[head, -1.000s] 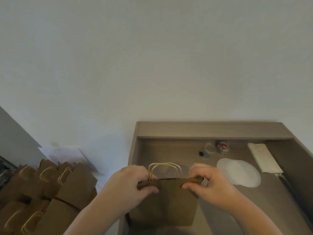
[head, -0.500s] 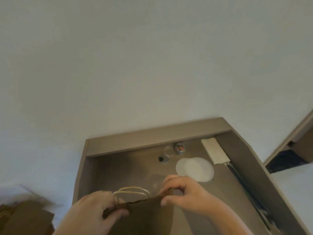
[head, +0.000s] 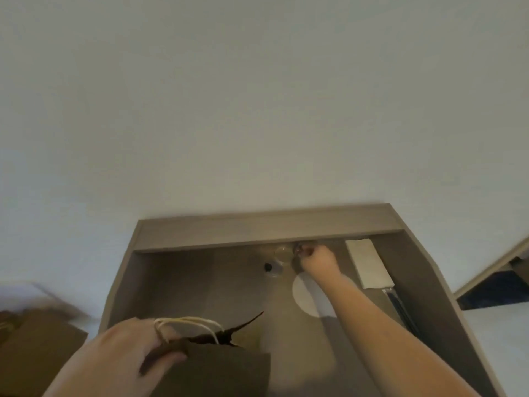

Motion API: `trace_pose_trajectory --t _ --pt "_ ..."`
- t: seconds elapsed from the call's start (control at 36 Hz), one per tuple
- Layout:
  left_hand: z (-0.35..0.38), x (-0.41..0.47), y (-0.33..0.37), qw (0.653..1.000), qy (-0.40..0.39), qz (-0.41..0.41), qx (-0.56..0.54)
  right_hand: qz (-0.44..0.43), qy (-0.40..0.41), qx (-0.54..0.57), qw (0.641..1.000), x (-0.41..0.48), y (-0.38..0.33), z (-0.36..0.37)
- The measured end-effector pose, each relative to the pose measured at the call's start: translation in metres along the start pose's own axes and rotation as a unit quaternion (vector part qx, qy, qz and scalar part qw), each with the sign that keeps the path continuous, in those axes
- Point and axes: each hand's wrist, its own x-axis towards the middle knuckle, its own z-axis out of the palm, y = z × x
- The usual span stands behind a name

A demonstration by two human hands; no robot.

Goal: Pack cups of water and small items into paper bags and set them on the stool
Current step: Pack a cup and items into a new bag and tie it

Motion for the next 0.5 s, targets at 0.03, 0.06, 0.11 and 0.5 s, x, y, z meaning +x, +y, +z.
trace_pose_trajectory --t 0.03,0.06,0.11,0.5 --pt "-0.001 0.002 0.0 1.0 -0.012 -0.009 0.004 0.001 0.0 -0.018 1.0 0.008 0.001 0.001" --pt "-0.001 0.004 -0.001 1.0 -0.01 -0.013 0.01 -0.002 0.009 -0.03 1.0 0.013 0.001 0.002" --pt "-0.001 0.003 0.0 0.999 0.031 0.007 0.027 -0.014 0.026 -0.043 0.999 0.019 -0.002 0.0" --pt "0.012 -0.015 0.007 0.998 0.055 -0.028 0.007 -0.083 0.0 -0.219 0.972 0.054 -0.007 -0.002"
